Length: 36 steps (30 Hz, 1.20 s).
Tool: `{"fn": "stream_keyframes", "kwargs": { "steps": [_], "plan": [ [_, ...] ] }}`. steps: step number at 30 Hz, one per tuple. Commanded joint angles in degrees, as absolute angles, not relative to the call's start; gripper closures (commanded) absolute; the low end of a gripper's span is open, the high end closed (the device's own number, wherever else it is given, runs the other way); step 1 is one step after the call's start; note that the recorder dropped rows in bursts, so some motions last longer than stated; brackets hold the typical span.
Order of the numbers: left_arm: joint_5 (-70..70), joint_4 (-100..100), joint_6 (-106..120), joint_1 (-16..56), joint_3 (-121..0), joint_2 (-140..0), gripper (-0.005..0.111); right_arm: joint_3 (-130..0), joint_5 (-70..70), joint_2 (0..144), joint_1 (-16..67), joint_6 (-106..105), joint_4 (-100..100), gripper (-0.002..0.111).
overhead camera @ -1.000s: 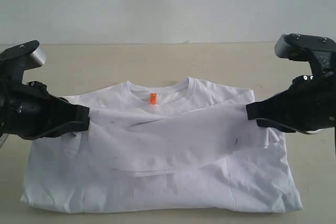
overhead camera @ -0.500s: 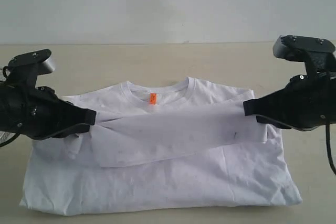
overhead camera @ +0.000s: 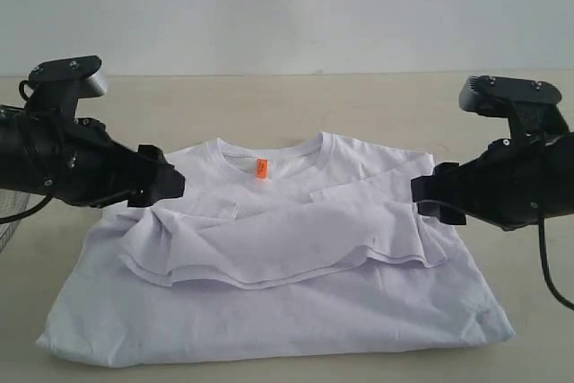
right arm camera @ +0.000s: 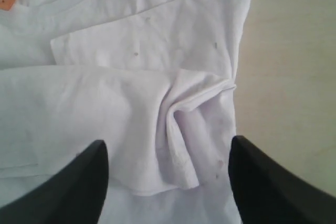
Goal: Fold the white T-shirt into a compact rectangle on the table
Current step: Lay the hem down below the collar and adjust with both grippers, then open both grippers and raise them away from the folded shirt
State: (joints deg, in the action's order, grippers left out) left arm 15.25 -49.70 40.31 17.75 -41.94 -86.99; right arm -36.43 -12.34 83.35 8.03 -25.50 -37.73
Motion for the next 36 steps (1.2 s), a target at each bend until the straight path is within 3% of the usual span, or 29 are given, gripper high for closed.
{"fn": "stream_keyframes", "kwargs": {
  "steps": [1,4,8,15,24,26,32,36],
  "plan": [
    [14.8,-50.1,40.8,17.9,-42.7,-87.1,0.030,-36.7,-12.9,83.5,7.9,-26.0,-37.8,0.052],
    [18.7,-50.1,40.8,17.9,-43.6,-86.6,0.053,-36.7,-16.0,83.5,7.9,-26.0,-37.8,0.066],
    [27.4,-48.9,41.6,17.9,-45.4,-85.3,0.102,-36.7,-15.3,83.5,7.9,-26.0,-36.2,0.082],
    [35.5,-48.5,41.8,17.9,-45.3,-84.2,0.102,-36.7,-13.5,91.1,7.9,-26.2,-35.9,0.071],
    [37.1,-48.5,42.9,17.9,-39.8,-84.2,0.102,-36.7,-12.2,94.6,7.9,-26.1,-36.9,0.071],
    [37.1,-48.6,42.9,17.9,-38.9,-84.2,0.102,-36.7,-12.2,94.6,7.9,-26.1,-36.9,0.075],
    [37.1,-49.2,42.9,17.9,-38.8,-84.2,0.102,-36.7,-12.2,94.6,7.9,-26.1,-36.9,0.105],
    [37.1,-49.2,42.9,17.9,-38.8,-84.2,0.102,-36.7,-11.8,93.7,7.9,-25.9,-38.1,0.108]
  ]
}}
